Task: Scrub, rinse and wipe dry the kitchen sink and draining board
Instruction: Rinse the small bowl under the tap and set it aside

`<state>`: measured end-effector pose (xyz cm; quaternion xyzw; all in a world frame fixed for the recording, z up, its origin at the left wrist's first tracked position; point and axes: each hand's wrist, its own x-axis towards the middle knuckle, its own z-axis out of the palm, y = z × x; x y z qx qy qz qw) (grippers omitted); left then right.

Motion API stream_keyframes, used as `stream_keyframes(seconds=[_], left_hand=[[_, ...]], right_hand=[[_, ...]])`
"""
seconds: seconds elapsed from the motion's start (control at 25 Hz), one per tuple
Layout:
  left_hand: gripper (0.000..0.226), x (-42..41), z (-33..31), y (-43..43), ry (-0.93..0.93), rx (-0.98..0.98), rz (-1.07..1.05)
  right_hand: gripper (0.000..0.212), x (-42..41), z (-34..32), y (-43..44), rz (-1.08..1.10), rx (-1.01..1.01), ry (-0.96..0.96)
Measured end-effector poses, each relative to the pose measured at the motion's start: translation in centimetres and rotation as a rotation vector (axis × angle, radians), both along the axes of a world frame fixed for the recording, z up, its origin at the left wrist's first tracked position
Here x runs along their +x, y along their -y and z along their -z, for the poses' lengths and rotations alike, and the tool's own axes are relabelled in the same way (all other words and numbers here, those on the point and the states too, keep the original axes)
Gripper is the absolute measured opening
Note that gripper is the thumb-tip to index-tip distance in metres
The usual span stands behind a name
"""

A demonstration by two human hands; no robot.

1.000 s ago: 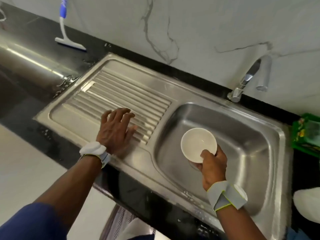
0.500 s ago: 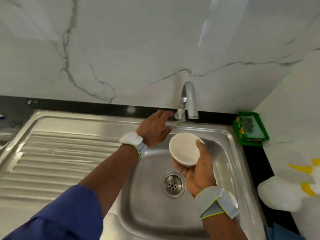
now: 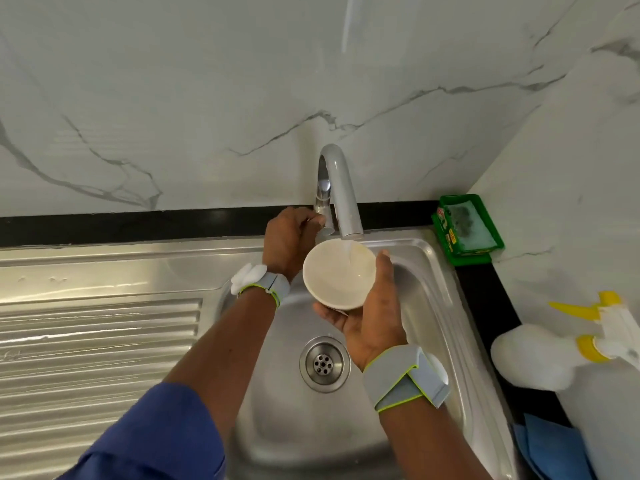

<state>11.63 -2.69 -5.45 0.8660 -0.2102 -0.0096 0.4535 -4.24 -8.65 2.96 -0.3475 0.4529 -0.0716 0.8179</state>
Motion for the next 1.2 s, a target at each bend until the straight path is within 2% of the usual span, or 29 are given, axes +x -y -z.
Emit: stream_keyframes(seconds=[0.12,0.24,0.88,1.2], left_hand=[[0.02,-0.4,1.5,-0.4,-0.184,-0.085,-0.116],[0.023,-0.6,2.0,-0.1,-0.257,-0.12,-0.161],[0.04,-0.4,3.0,0.3,-0.446,-0.199,-0.118],[0.044,-0.4,3.2,0.3,-0.423,-0.176,-0.143]], right_hand=[[0.061,0.2,0.3,-0.2,-0.005,-0.008,-0.025],[0.061,0.0,0.8,0.0,0.003,-0.008,-0.03],[0.061,-0.2,2.8,-0.6,-0.041,0.023,0.055],[0.062,0.2,3.2,-0.3,-0.046,0.038,0.065]])
